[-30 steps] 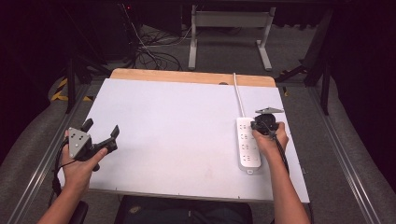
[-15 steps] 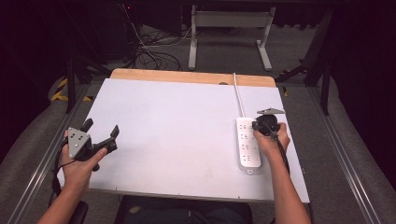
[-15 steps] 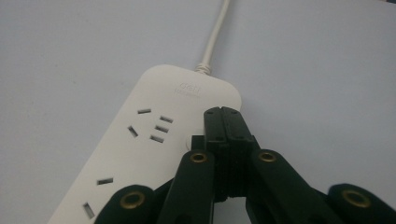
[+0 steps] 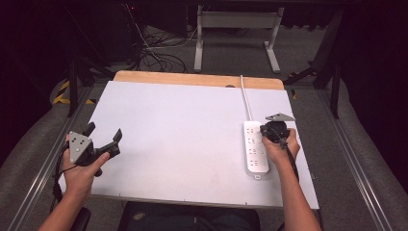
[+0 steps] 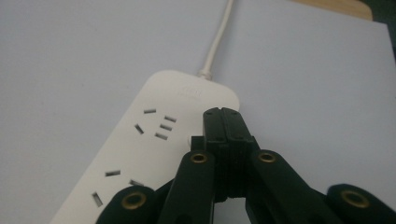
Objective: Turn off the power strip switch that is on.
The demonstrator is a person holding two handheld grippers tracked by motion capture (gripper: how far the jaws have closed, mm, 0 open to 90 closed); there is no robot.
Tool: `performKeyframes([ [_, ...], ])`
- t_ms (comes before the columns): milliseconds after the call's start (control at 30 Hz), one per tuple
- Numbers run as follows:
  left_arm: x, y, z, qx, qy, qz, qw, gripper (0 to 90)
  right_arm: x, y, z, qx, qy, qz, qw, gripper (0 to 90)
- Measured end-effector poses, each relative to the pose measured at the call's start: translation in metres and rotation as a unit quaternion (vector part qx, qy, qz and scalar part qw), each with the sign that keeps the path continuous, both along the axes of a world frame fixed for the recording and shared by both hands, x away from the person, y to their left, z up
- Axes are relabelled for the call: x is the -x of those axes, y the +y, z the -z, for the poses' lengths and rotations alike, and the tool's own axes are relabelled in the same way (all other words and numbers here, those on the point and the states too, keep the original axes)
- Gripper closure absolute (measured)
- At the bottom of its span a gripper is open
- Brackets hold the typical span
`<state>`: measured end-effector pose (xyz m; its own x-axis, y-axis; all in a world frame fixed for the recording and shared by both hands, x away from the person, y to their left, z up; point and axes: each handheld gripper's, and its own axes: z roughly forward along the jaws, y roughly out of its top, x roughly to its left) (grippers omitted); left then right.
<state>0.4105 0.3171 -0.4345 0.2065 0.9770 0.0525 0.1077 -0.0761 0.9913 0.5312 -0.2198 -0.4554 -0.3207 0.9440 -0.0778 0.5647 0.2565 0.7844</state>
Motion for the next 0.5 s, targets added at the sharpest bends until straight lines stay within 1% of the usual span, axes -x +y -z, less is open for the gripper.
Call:
performKeyframes([
  [67,0.0,0.0,0.0,0.0,0.0,-0.001,1.0,10.3,0.005,-0.005,-0.006,-0.02,-0.018,-0.003,0.9997,90.0],
  [133,0.001,0.0,0.0,0.0,-0.001,0.0,1.0,10.3,0.011,-0.01,-0.011,-0.037,-0.037,-0.008,0.9986,90.0],
  [267,0.0,0.0,0.0,0.0,0.0,-0.001,1.0,10.2,0.029,-0.021,-0.016,-0.07,-0.071,-0.013,0.9949,90.0],
  [367,0.0,0.0,0.0,0.001,-0.001,-0.001,1.0,10.3,0.038,-0.029,-0.017,-0.1,-0.098,-0.011,0.9901,90.0],
  [500,0.0,0.0,0.0,0.001,0.0,-0.001,1.0,10.3,0.049,-0.034,-0.02,-0.127,-0.133,-0.015,0.9828,90.0],
])
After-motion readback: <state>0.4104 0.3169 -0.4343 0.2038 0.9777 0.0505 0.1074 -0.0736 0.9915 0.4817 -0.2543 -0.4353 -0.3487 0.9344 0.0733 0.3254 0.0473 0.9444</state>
